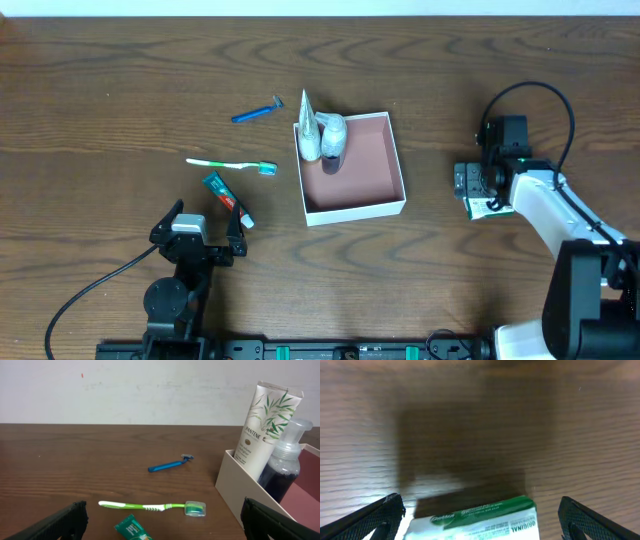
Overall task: Pack container
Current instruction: 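Move the right gripper to the Dettol soap bar and grasp it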
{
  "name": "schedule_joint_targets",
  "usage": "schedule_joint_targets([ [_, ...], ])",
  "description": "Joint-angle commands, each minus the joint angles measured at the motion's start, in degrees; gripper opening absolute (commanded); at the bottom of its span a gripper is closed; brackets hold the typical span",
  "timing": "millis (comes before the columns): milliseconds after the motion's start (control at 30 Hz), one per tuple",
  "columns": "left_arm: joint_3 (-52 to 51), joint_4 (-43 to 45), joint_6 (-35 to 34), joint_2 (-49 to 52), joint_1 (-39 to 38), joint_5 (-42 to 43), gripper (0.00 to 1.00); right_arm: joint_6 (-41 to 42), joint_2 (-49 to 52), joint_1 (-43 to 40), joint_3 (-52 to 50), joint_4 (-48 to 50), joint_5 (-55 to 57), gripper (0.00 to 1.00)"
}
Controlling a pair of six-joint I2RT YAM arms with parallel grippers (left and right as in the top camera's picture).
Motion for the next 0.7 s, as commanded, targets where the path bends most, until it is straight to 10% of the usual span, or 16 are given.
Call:
schedule_joint_targets([
  [0,-0.9,-2.1,0.3,-0.3,0.2,1.0,0.98,0.5,1.0,-0.6,-1.4,1.7,0.8,0.99],
  [500,-0.9,-2.1,0.3,-0.3,0.2,1.0,0.98,13.5,1.2,-1.3,-7.9,1.5,-2.1,0.99],
  [667,-0.9,-2.1,0.3,-0.3,0.2,1.0,0.98,13.9,1.2,-1.3,-8.7,0.2,-2.7,0.82],
])
